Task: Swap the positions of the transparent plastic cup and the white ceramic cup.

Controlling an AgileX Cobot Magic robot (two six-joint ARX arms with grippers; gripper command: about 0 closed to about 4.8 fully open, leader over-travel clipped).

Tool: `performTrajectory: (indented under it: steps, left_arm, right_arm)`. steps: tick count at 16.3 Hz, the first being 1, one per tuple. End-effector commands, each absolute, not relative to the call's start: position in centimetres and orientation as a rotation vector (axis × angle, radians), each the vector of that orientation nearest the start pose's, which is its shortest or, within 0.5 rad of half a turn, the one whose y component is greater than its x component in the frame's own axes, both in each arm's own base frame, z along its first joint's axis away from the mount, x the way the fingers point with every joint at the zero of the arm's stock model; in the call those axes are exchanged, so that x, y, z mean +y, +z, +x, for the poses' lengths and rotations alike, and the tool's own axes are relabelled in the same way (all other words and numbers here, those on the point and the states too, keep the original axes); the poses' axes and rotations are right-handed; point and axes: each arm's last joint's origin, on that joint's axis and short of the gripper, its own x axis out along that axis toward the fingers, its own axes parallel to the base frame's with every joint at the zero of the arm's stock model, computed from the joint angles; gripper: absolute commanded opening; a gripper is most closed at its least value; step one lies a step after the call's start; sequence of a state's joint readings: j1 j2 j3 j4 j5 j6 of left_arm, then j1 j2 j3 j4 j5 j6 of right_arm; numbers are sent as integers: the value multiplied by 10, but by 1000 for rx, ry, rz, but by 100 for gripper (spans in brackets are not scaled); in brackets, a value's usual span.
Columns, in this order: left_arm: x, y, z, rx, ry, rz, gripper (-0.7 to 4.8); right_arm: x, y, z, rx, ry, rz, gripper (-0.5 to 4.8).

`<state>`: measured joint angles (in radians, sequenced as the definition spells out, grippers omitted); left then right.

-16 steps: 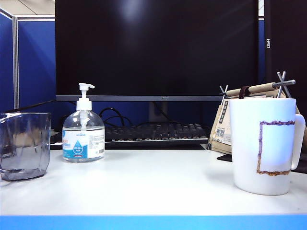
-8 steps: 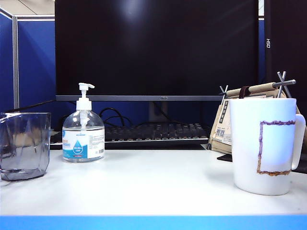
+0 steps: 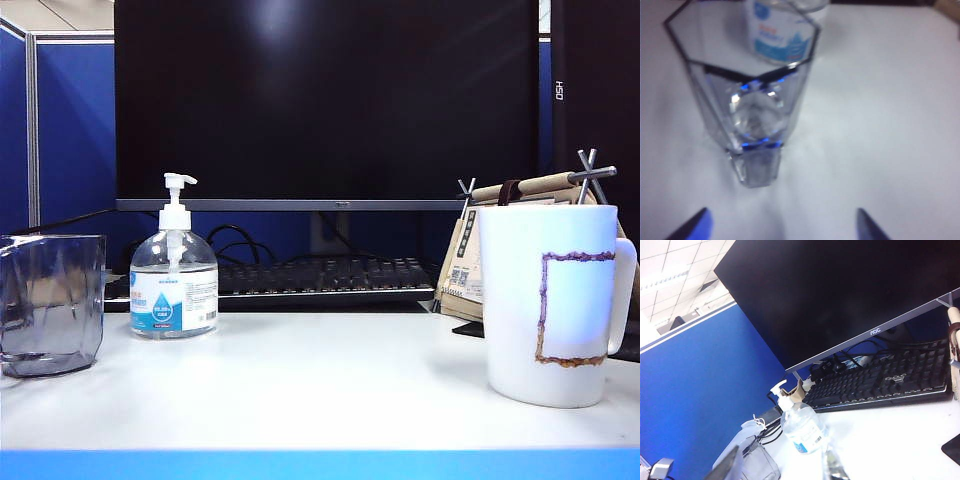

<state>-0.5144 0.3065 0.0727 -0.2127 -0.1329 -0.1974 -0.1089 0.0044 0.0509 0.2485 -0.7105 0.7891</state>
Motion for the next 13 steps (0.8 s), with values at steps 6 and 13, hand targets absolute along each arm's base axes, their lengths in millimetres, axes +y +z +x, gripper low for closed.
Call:
performTrajectory:
  steps: [6,13]
  left_arm:
    - [-60,150,117,431,-276,-39,367]
    - [-65,149,137,478,-101,37,363]
  right_arm:
    - [10,204,85,-38,669,628,208]
    - [10,201,85,-14,664,638,208]
